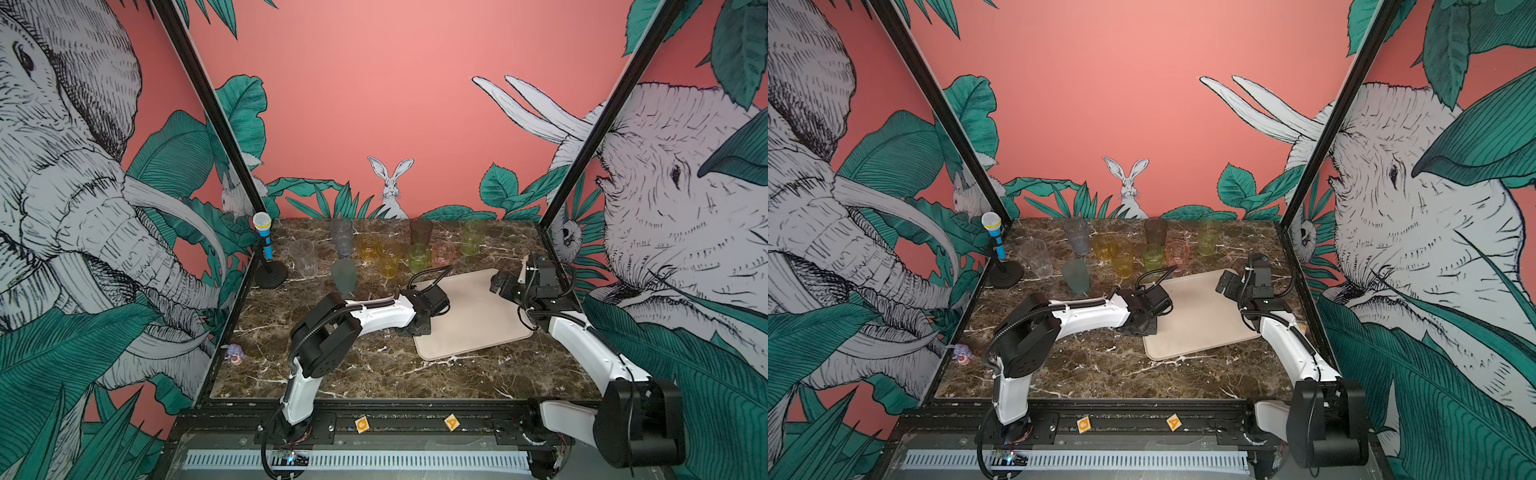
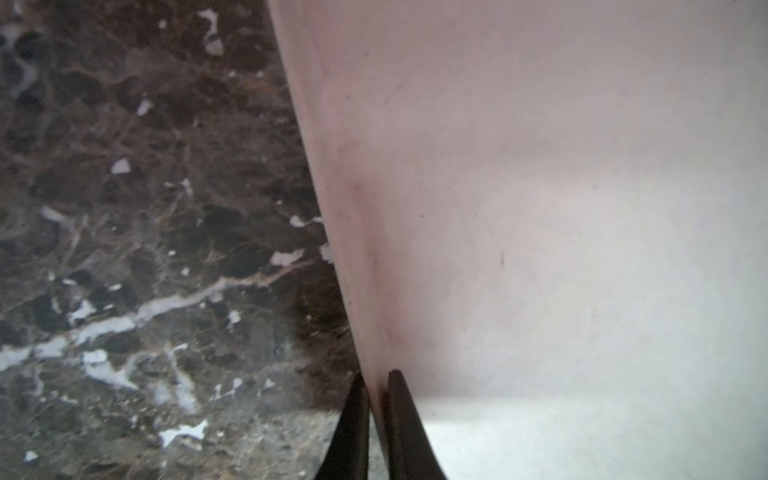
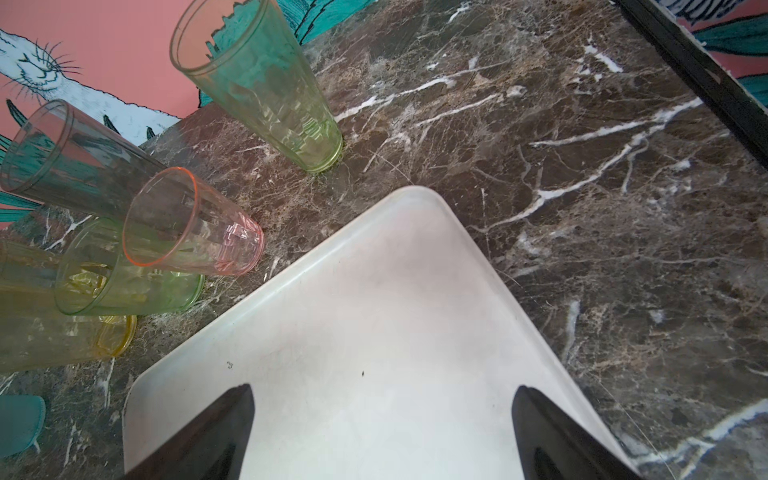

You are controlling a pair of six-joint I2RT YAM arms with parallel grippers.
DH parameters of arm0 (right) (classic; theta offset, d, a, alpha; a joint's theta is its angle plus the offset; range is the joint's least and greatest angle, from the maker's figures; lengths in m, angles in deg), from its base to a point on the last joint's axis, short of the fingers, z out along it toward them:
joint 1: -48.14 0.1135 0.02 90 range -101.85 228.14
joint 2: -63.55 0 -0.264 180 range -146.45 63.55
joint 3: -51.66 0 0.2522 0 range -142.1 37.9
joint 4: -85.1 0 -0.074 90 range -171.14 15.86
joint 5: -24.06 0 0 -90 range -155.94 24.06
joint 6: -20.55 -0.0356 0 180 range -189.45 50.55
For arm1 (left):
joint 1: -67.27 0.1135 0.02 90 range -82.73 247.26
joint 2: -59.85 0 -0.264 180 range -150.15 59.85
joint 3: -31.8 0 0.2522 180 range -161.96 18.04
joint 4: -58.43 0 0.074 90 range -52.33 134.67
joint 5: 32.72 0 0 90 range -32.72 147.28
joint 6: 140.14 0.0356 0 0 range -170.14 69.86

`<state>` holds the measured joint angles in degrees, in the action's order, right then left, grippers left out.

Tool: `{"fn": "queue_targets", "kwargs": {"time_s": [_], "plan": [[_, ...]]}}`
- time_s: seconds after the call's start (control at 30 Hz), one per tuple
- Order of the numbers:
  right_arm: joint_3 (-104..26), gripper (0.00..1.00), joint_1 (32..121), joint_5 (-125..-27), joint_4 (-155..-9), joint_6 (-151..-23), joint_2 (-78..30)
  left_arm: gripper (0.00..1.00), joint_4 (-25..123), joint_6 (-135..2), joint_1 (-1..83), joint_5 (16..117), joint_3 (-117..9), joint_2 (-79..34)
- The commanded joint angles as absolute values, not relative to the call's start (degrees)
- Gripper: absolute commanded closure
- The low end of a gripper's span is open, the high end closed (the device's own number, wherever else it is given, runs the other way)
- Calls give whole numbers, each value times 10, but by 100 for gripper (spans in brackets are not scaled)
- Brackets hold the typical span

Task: Place the glasses into the tray
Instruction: 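Drag the tray with the left gripper toward the table centre, squaring it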

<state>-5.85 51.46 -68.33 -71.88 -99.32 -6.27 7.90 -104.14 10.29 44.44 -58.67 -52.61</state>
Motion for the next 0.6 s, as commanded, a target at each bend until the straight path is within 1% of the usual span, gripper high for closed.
{"fn": "queue_targets", "kwargs": {"time_s": [0.0,0.13,0.4,0.57], "plan": [[-52,1,513,-686,-737,-997,-62,89,56,-1032,107,438,-550,-483],[-51,1,513,-688,-740,-998,-65,90,55,-1021,115,427,-506,-436],[-52,1,513,-696,-741,-997,-66,97,80,-966,141,428,-411,-337],[-50,1,514,-709,-749,-998,-68,100,100,-939,182,443,-348,-279]]}}
